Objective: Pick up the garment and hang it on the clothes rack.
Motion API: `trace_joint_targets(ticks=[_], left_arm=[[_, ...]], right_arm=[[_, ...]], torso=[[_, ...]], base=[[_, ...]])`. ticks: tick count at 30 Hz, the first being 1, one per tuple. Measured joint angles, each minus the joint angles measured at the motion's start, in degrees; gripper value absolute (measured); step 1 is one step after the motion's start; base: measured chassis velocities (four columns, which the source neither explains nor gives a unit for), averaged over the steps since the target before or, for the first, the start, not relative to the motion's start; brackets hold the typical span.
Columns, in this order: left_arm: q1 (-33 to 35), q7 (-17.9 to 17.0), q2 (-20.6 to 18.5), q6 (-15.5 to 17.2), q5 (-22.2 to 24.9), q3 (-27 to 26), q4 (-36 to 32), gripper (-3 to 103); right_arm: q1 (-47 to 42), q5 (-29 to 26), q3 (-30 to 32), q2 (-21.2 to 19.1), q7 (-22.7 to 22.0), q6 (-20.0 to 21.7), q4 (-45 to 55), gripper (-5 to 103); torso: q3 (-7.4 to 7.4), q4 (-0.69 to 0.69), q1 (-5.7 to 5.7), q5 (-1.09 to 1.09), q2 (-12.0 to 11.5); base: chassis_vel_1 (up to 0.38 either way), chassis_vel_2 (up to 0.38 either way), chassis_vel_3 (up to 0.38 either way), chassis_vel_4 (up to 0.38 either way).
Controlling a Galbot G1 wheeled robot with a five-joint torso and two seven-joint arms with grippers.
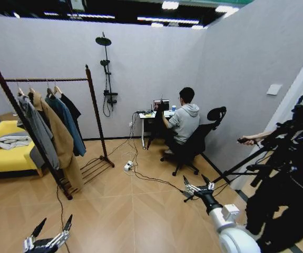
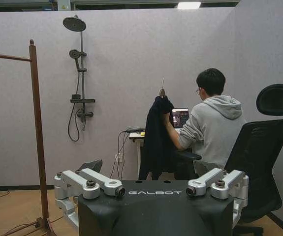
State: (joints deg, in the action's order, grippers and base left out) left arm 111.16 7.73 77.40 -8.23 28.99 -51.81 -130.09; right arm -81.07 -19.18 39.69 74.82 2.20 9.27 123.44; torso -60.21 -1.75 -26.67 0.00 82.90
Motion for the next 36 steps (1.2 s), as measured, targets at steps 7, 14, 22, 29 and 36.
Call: trace_joint_targets(ticks=[7,14,22,29,36], left_arm=[[0.0,0.0,0.0,0.0,0.0,0.0,0.0,100],[0.0,0.0,0.0,0.0,0.0,0.0,0.0,100],[0.0,0.0,0.0,0.0,0.0,0.0,0.0,100],[0.0,0.0,0.0,0.0,0.0,0.0,0.0,100],[0.0,0.0,0.0,0.0,0.0,0.0,0.0,100]], right_arm=[[0.0,0.0,0.0,0.0,0.0,0.0,0.0,100],[0.0,0.0,0.0,0.0,0.0,0.0,0.0,100],[1.3,-2.1,0.3,-0.7,0.0,1.3,-0.6,100],[7.5,-10.2,0.7,-3.6,-1.9,9.8,1.7,100],[8.8,-10.1,-0.7,-3.2,-4.1,13.6,5.0,100]], torso=[[0.00,0.00,0.00,0.00,0.0],[0.00,0.00,0.00,0.00,0.0],[0.00,-0.02,0.02,0.01,0.0],[0.00,0.00,0.01,-0.03,0.0],[0.00,0.01,0.01,-0.01,0.0]], base=[[0.000,0.000,0.000,0.000],[0.000,0.000,0.000,0.000],[0.000,0.000,0.000,0.000],[0.000,0.000,0.000,0.000],[0.000,0.000,0.000,0.000]])
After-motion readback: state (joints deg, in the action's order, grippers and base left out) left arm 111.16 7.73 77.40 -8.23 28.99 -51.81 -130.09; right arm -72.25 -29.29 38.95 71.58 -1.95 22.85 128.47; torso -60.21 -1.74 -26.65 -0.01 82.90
